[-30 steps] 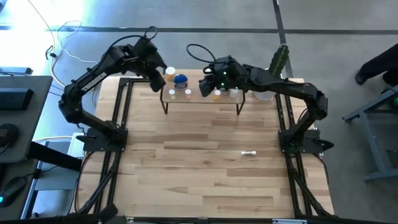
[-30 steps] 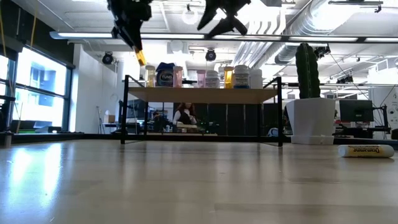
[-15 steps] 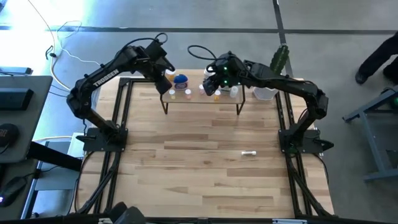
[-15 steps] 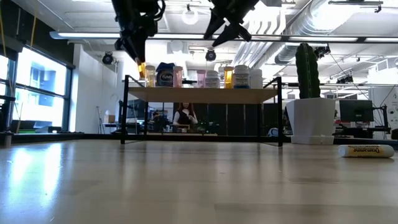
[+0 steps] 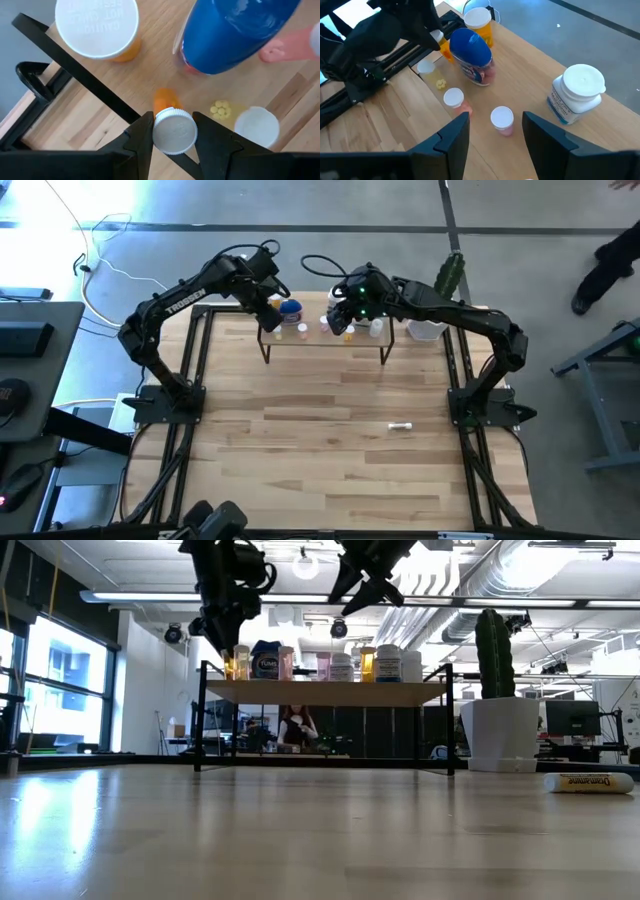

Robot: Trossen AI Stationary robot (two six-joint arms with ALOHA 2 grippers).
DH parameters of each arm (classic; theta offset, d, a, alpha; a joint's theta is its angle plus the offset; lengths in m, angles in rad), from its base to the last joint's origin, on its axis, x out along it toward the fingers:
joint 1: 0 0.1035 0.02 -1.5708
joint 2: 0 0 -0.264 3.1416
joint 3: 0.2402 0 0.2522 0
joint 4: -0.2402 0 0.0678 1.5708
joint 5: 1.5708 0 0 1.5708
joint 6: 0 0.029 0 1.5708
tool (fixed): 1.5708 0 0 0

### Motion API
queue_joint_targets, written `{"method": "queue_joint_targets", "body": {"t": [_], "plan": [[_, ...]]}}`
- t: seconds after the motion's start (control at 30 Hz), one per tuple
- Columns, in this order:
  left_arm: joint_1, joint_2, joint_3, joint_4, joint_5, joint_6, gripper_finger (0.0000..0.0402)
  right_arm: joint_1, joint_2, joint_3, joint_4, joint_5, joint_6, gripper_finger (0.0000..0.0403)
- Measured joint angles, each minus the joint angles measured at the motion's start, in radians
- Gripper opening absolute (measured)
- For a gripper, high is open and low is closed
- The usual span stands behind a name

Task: Pick and place medicine bottles onto shelf by color
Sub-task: Put the small orange pill bottle on the shelf

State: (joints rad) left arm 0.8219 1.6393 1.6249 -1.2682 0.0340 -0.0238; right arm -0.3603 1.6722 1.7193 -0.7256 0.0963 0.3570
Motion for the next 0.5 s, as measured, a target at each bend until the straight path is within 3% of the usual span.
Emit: {"method": "queue_joint_targets", "body": {"t": [0.5], "plan": [[0.000,0.034,0.003,0.014,0.003,0.000,0.0117,-0.001,0.001,0.000,-0.001,0.001,-0.039,0.0174]]}}
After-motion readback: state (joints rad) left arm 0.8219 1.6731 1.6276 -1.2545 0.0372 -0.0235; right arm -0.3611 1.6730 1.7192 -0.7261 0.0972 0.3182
